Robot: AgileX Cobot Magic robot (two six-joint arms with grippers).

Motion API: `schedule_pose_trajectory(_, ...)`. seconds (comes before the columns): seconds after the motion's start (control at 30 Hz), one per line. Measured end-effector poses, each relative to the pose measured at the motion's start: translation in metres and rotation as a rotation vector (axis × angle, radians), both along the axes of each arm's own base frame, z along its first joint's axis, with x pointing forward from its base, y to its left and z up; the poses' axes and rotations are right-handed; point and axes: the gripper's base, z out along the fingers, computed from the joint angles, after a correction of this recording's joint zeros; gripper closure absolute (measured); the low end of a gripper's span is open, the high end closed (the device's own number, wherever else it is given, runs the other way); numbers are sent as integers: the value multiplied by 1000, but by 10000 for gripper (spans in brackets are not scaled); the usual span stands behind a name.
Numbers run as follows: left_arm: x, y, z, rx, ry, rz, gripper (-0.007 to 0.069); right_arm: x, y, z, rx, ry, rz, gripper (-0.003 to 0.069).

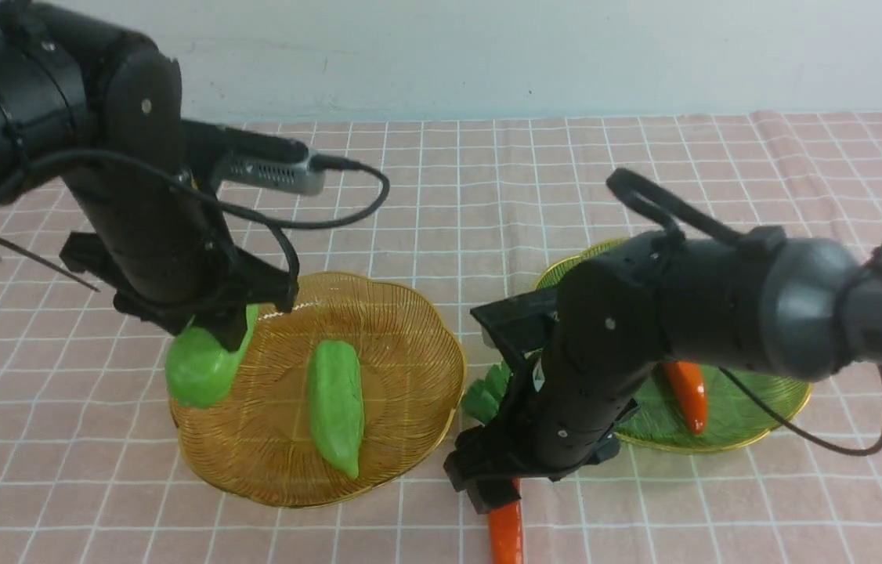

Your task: Put different types of vegetables on the plate.

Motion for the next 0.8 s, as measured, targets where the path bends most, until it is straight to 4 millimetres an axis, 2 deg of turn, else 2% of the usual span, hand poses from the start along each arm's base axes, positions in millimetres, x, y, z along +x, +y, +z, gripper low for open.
schedule_pose_trajectory(0.13, 1, 0, 0, -3, -5, 7, 199, 0, -17, 41, 51, -86, -23, 396)
schedule_pose_trajectory(0.2, 1, 0, 0, -2, -6, 6, 158, 7, -35, 62, 80, -157, -64, 396)
schedule_pose_trajectory(0.3, -1, 1, 0, 4, 10, 8, 101, 21, -54, 70, 99, -216, -128, 396)
schedule_pose_trajectory(0.4, -7, 3, 6, 16, 33, 12, 85, 46, -82, 66, 110, -253, -233, 396)
schedule_pose_trajectory(0.47, -15, 5, 18, 21, 29, 3, 147, 66, -96, 59, 112, -261, -284, 395)
schedule_pose_trajectory(0.53, -27, 8, 37, 20, 18, -15, 274, 78, -101, 53, 112, -264, -300, 368)
schedule_pose_trajectory(0.6, -41, 11, 56, 5, -4, -26, 430, 86, -100, 48, 108, -260, -301, 304)
schedule_pose_trajectory(0.63, -54, 15, 71, -14, -35, -27, 547, 88, -99, 46, 106, -259, -299, 272)
schedule_pose_trajectory(0.73, -90, 26, 104, -61, -139, -28, 615, 91, -99, 47, 94, -265, -291, 178)
schedule_pose_trajectory(0.8, -122, 35, 125, -98, -234, -31, 627, 92, -100, 54, 71, -277, -275, 163)
